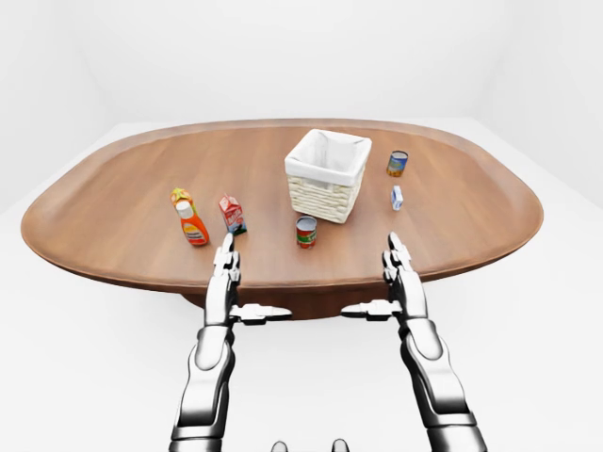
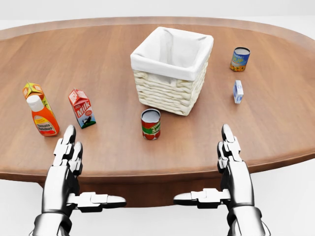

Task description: Pick the milk and place it in the basket.

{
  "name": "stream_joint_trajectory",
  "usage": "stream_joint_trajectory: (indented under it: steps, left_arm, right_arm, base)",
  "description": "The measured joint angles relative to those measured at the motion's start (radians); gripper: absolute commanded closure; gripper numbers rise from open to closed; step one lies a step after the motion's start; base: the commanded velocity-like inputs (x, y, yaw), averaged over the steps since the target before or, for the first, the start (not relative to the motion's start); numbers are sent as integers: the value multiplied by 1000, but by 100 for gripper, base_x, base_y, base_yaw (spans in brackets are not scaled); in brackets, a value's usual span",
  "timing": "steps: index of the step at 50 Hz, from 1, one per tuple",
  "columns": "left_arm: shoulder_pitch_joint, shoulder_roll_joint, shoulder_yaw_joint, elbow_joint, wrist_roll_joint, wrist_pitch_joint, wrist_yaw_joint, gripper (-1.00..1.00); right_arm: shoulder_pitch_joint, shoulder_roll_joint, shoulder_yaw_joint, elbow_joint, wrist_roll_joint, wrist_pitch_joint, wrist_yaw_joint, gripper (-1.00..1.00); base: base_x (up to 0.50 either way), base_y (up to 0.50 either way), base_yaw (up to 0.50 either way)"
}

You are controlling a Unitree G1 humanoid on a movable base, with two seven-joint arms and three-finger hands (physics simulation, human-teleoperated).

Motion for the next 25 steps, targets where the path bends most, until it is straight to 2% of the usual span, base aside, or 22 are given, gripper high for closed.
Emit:
stream_joint_trajectory:
  steps: [10,18,25]
  left_arm:
    - [-4,11,22,-1,-9,-8,-12,-100]
    - [-1,18,37,-29,-5,-6,-10,-100]
    - [8,29,52,-79,35,-24,0,-100]
  right_arm:
    - [7,-5,-12,-37,3,55,-3,-100]
    - [19,-5,-11,-70,5,56,2,-100]
    - [39,-5,-5,-128,-16,56,-1,-100]
  base:
    - [0,0,0]
    - [0,0,0]
    - [0,0,0]
